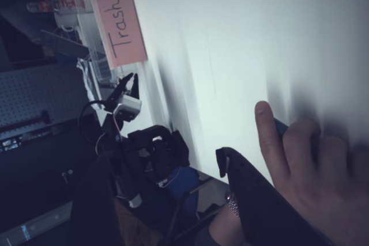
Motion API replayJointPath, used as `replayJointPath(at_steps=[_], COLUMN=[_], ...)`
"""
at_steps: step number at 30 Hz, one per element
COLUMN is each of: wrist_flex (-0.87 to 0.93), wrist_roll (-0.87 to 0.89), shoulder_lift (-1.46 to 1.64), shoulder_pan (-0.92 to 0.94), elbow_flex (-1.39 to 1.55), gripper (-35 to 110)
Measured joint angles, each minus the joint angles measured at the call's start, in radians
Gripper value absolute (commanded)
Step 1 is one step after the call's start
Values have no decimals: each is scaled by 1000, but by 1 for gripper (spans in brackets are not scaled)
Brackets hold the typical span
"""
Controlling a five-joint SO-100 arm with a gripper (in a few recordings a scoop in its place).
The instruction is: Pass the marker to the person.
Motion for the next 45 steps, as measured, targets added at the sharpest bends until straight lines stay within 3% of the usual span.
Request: replayJointPath(at_steps=[45], wrist_flex=[63], wrist_roll=[0], shoulder_lift=[-14], shoulder_pan=[29], elbow_flex=[-80], gripper=[35])
